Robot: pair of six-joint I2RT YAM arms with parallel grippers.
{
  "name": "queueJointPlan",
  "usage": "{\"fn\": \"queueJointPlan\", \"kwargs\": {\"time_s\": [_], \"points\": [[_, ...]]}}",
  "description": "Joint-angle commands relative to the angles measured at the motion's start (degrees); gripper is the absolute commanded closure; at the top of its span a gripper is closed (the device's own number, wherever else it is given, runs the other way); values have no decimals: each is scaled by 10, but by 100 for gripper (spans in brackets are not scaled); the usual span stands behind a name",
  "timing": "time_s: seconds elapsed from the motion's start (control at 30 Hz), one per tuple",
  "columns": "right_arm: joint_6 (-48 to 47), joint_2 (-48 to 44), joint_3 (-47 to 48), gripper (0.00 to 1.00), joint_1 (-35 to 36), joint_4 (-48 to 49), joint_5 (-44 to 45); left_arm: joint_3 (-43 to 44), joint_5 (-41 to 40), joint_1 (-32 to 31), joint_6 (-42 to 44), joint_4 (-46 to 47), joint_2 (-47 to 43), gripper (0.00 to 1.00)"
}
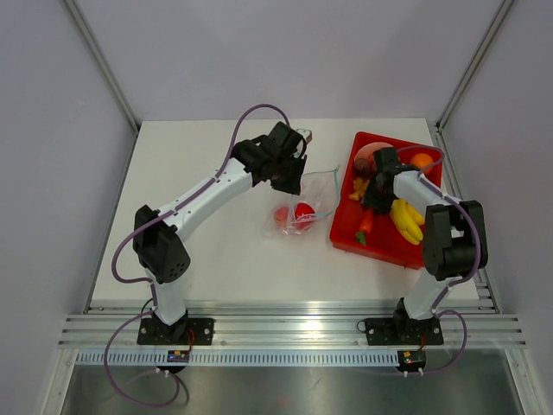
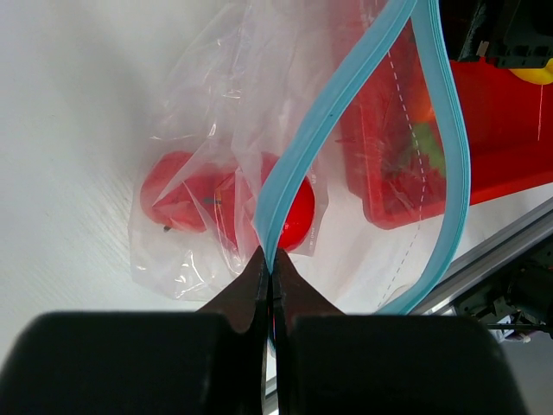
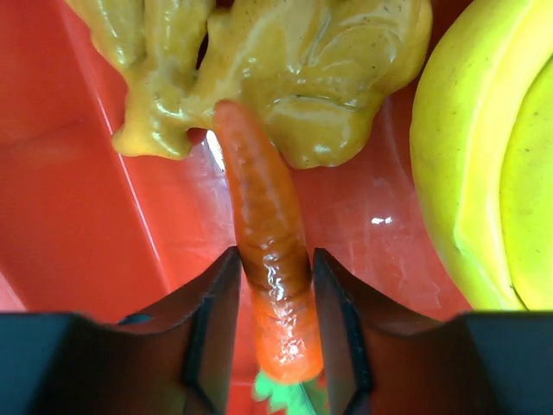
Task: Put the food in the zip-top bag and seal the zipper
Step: Pick up the fake vegetable from the bin, then place the fake vegetable in the bin.
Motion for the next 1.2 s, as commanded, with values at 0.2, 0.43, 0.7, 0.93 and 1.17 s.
{"fn": "queueJointPlan", "kwargs": {"time_s": [0.2,0.43,0.7,0.93,1.17], "points": [[-10,-47,-30,90,-3,21,14,18,17,4,6,21,-9,100],[-1,-199,-35,95,-2,-9,70,17,11,6,12,20,-7,100],[-7,-354,-21,94,-2,-23,56,20,13,13,6,24,-7,100],[-34,-330,-29,92,-3,-7,48,4,13,13,-1,33,-18,100],[32,-234,-97,91,-2,97,31,-11,25,13,-4,39,-18,100]]}}
